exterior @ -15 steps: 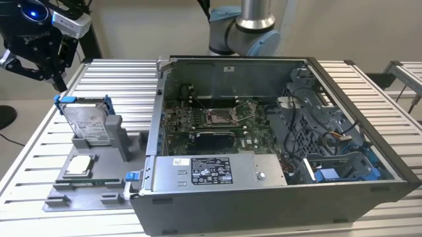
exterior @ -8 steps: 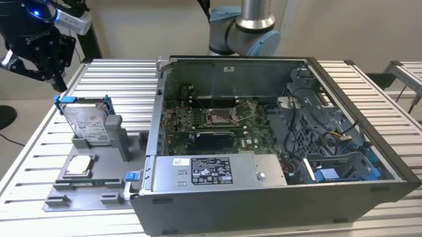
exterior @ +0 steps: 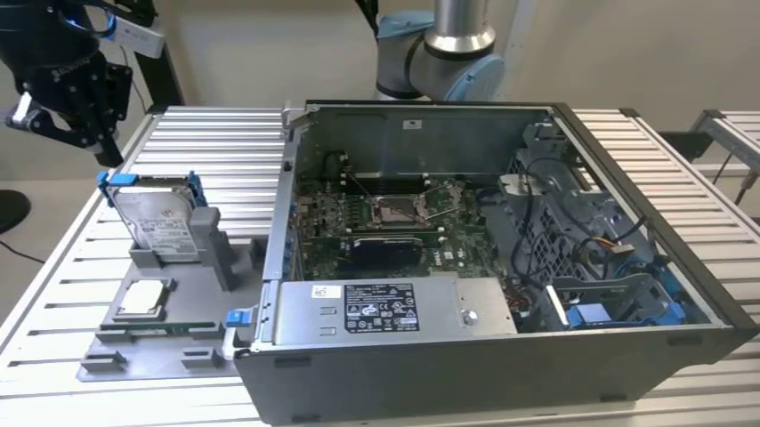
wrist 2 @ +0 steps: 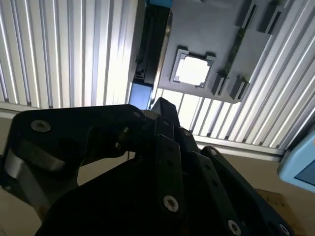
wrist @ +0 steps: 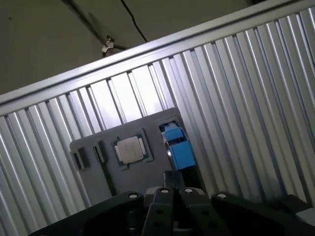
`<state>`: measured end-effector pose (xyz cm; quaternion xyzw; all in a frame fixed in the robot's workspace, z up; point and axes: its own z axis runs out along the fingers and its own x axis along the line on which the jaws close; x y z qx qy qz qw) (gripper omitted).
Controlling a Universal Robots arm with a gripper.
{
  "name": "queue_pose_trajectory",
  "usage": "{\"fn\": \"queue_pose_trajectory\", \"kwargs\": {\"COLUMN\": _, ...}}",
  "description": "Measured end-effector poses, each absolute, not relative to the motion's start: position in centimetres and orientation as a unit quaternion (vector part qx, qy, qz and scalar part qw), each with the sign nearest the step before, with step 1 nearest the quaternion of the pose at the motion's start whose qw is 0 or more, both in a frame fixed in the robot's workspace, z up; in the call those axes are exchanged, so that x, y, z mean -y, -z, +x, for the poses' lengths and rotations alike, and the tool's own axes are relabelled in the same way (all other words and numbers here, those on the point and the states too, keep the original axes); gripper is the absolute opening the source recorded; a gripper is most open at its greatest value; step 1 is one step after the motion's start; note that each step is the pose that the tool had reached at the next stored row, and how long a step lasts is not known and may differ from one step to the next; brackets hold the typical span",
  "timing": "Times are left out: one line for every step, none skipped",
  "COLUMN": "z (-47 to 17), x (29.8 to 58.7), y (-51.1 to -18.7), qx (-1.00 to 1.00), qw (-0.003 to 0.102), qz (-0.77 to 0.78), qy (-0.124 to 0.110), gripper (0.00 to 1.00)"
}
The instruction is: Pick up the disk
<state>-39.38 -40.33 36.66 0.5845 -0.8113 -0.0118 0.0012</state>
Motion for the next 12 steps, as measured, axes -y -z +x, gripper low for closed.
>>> {"fn": "queue_pose_trajectory", "kwargs": {"z": -39.38, "x": 40.33, "y": -36.63, "qx": 0.806, "qw": 0.001, "qz": 0.592, "qy": 0.012, "gripper": 0.00}}
{"fn": "queue_pose_trajectory", "kwargs": {"z": -39.38, "x": 40.32, "y": -36.60, "qx": 0.800, "qw": 0.001, "qz": 0.599, "qy": 0.012, "gripper": 0.00}}
{"fn": "queue_pose_trajectory", "kwargs": {"z": -39.38, "x": 40.32, "y": -36.57, "qx": 0.796, "qw": 0.001, "qz": 0.606, "qy": 0.012, "gripper": 0.00}}
{"fn": "queue_pose_trajectory", "kwargs": {"z": -39.39, "x": 40.32, "y": -36.55, "qx": 0.792, "qw": 0.000, "qz": 0.611, "qy": 0.012, "gripper": 0.00}}
{"fn": "queue_pose_trajectory", "kwargs": {"z": -39.40, "x": 40.32, "y": -36.52, "qx": 0.789, "qw": -0.001, "qz": 0.614, "qy": 0.012, "gripper": 0.00}}
{"fn": "queue_pose_trajectory", "kwargs": {"z": -39.41, "x": 40.30, "y": -36.50, "qx": 0.787, "qw": -0.002, "qz": 0.617, "qy": 0.012, "gripper": 0.00}}
{"fn": "queue_pose_trajectory", "kwargs": {"z": -39.41, "x": 40.27, "y": -36.48, "qx": 0.785, "qw": -0.002, "qz": 0.620, "qy": 0.012, "gripper": 0.00}}
{"fn": "queue_pose_trajectory", "kwargs": {"z": -39.43, "x": 40.24, "y": -36.46, "qx": 0.782, "qw": -0.003, "qz": 0.623, "qy": 0.012, "gripper": 0.00}}
{"fn": "queue_pose_trajectory", "kwargs": {"z": -39.45, "x": 40.18, "y": -36.45, "qx": 0.780, "qw": -0.003, "qz": 0.625, "qy": 0.012, "gripper": 0.00}}
{"fn": "queue_pose_trajectory", "kwargs": {"z": -39.46, "x": 40.10, "y": -36.45, "qx": 0.779, "qw": -0.004, "qz": 0.627, "qy": 0.012, "gripper": 0.00}}
{"fn": "queue_pose_trajectory", "kwargs": {"z": -39.51, "x": 40.00, "y": -36.43, "qx": 0.777, "qw": -0.004, "qz": 0.629, "qy": 0.012, "gripper": 0.00}}
{"fn": "queue_pose_trajectory", "kwargs": {"z": -39.59, "x": 39.91, "y": -36.42, "qx": 0.777, "qw": -0.004, "qz": 0.630, "qy": 0.012, "gripper": 0.00}}
